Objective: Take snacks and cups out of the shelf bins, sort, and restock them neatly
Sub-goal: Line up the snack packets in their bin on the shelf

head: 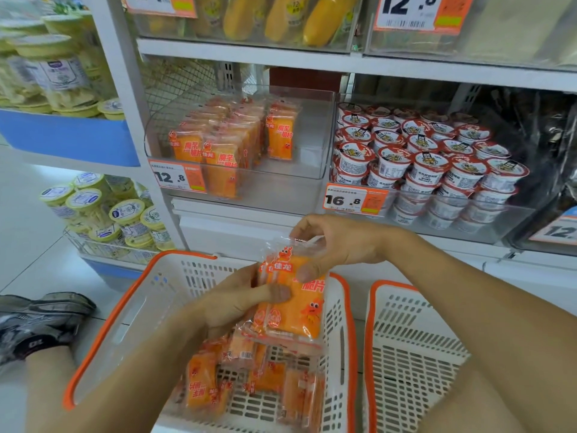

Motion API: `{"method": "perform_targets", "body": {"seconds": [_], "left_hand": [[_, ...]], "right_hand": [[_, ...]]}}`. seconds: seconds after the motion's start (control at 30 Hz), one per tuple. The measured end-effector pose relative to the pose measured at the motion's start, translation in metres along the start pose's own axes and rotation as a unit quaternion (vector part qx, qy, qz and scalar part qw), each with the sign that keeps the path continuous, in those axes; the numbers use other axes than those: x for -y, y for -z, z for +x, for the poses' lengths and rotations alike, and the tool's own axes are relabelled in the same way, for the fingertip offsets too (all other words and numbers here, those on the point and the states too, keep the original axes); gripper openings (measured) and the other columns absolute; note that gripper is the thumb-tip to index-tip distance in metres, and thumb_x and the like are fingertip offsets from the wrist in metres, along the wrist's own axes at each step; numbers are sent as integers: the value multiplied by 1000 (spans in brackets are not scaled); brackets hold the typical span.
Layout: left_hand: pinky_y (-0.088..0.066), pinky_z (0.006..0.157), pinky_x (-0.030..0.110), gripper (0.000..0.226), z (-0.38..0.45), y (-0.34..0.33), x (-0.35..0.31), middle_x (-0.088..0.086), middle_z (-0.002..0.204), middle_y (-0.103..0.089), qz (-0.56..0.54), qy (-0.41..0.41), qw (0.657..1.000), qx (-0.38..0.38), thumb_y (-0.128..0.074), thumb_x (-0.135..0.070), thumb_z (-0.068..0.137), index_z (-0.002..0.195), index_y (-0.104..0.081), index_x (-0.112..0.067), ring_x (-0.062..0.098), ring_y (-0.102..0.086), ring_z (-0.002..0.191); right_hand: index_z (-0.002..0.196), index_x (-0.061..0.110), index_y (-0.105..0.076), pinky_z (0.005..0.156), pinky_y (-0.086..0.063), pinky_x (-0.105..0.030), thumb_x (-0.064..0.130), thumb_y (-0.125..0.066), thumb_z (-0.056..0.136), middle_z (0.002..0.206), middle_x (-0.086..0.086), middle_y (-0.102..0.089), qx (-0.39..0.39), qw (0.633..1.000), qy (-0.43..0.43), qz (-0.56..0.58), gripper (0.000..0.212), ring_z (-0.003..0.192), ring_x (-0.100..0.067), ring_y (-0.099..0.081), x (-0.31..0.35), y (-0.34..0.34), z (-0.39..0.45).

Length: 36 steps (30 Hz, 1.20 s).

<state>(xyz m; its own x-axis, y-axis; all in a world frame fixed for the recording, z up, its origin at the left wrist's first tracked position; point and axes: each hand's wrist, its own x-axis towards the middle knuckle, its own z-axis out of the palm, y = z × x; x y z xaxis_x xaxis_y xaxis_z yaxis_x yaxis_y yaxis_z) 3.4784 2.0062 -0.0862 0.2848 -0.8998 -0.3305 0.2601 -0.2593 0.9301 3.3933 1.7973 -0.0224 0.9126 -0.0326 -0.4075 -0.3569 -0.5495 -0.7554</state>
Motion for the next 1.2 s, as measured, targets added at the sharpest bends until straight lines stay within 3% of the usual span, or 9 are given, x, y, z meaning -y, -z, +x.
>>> {"method": "perform_targets", "body": {"seconds": [0.1, 0.33, 0.5, 0.63, 0.7, 0.8, 0.93, 1.07, 1.2], "left_hand": [[-57, 80, 31, 72, 0, 0, -2, 11, 112, -73, -30, 2, 1000, 9, -78, -28, 62, 127, -55, -6, 26, -71, 101], [-54, 81, 20, 70, 1, 9, -22, 6, 121, -71, 39, -18, 999, 11, -73, -33, 63, 127, -58, -9, 18, -67, 110], [-55, 72, 25, 98, 1, 18, -51, 3, 120, -53, 176, -57, 974, -130, -79, -57, 45, 126, -34, -23, 14, -61, 100], [-53, 84, 30, 74, -3, 41, -84, -1, 118, -63, 207, -148, 965, -66, -76, -56, 63, 125, -48, -26, 12, -65, 105], [-53, 92, 36, 53, 3, 59, -99, 1, 118, -68, 139, -211, 960, -124, -72, -45, 73, 120, -59, -25, 18, -66, 108], [-46, 94, 24, 43, 31, 88, -110, -4, 118, -61, 290, -302, 851, -318, -59, -34, 74, 115, -59, -24, 15, -57, 109], [-23, 115, 51, 85, 78, 126, -99, 11, 151, -39, 606, -266, 679, -318, -53, -57, 74, 144, -43, -11, 32, -33, 142], [-28, 112, 49, 86, 94, 146, -89, 4, 157, -34, 667, -241, 621, -334, -61, -63, 82, 150, -34, -17, 26, -30, 145], [-40, 95, 45, 85, 93, 151, -83, 6, 153, -42, 694, -258, 578, -343, -45, -70, 84, 147, -41, -13, 27, -35, 143]], "right_hand": [[152, 43, -27, 103, -51, -36, 34, -86, 67, 152, 0, -37, 35, 999, 6, 33, 104, 139, -19, -41, 3, -6, 2], [154, 40, -30, 98, -52, -60, 6, -74, 88, 145, 1, -53, 133, 978, 25, 160, 87, 130, -24, -57, 0, -8, 15], [137, 34, -48, 94, -56, -30, 3, -80, 73, 132, 6, -61, -12, 977, 92, 191, 77, 112, -2, -65, 4, 2, 13], [131, 28, -53, 85, -58, -29, 5, -84, 62, 116, 6, -71, -101, 962, 158, 197, 79, 109, -14, -69, 14, 15, 1], [132, 22, -53, 83, -59, -32, 8, -84, 62, 118, 5, -71, -171, 946, 205, 186, 78, 111, -20, -69, 27, 21, -7], [132, 16, -50, 90, -56, -28, 9, -92, 63, 122, 6, -65, -388, 869, 297, 84, 81, 118, -14, -63, 51, 28, -8], [137, 2, -44, 108, -44, -34, 17, -93, 70, 133, 2, -51, -576, 733, 349, -94, 84, 128, -10, -51, 63, 38, 21], [138, 14, -46, 106, -46, -40, 24, -91, 66, 133, 2, -53, -518, 797, 255, -180, 86, 122, -14, -54, 71, 62, 67], [135, 22, -46, 97, -49, -21, 22, -95, 63, 123, 12, -53, -454, 863, 118, -186, 88, 113, -6, -54, 76, 84, 123]]}}
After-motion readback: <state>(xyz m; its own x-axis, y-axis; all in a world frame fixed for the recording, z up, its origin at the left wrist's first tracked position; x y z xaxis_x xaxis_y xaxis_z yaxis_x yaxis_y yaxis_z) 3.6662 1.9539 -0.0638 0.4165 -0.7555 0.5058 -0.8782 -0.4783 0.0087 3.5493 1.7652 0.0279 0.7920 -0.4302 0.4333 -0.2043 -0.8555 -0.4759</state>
